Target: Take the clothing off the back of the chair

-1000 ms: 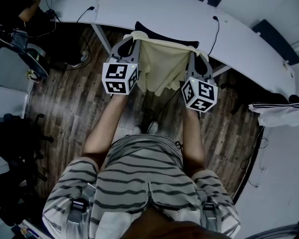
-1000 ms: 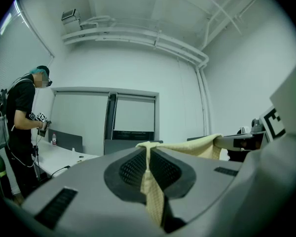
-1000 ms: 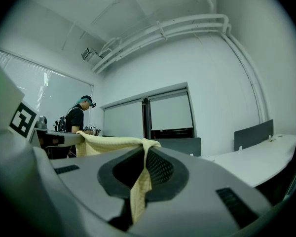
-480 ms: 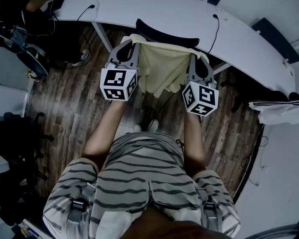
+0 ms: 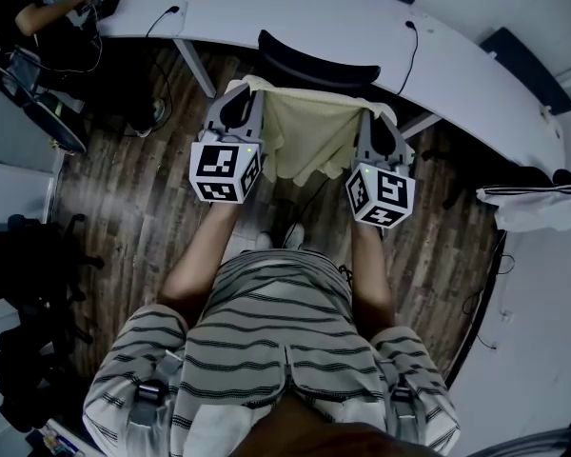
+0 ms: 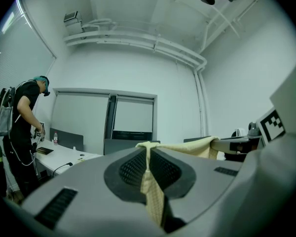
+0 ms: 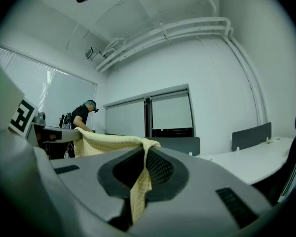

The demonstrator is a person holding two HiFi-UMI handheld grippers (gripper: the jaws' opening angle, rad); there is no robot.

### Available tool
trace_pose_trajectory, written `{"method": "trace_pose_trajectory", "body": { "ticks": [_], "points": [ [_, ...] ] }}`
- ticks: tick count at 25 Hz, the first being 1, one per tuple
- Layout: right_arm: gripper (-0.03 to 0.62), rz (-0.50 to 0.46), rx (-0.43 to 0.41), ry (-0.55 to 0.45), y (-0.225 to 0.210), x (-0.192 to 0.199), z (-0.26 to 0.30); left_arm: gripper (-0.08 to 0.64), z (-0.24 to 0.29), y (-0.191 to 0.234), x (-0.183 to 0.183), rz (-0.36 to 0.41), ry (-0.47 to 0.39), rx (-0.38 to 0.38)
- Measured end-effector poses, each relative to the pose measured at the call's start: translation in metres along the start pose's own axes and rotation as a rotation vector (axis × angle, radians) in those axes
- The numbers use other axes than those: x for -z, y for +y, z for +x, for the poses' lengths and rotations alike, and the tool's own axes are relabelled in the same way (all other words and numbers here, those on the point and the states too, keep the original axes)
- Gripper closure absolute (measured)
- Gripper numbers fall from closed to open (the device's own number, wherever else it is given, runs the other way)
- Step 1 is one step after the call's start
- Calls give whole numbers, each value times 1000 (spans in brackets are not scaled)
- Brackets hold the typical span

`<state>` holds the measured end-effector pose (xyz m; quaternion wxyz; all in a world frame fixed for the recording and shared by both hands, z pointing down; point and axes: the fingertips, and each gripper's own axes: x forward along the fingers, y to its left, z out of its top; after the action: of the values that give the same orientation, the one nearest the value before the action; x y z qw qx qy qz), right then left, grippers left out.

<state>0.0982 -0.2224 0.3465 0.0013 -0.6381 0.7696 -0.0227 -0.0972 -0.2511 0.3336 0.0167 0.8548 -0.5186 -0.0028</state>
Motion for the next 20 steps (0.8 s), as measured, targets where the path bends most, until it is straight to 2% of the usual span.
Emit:
{"method": "trace_pose_trajectory", "body": {
  "ticks": [20],
  "points": [
    [568,-13,14,24,-2,30,-27,528,-20,-19,30,10,28,-6]
  ]
}}
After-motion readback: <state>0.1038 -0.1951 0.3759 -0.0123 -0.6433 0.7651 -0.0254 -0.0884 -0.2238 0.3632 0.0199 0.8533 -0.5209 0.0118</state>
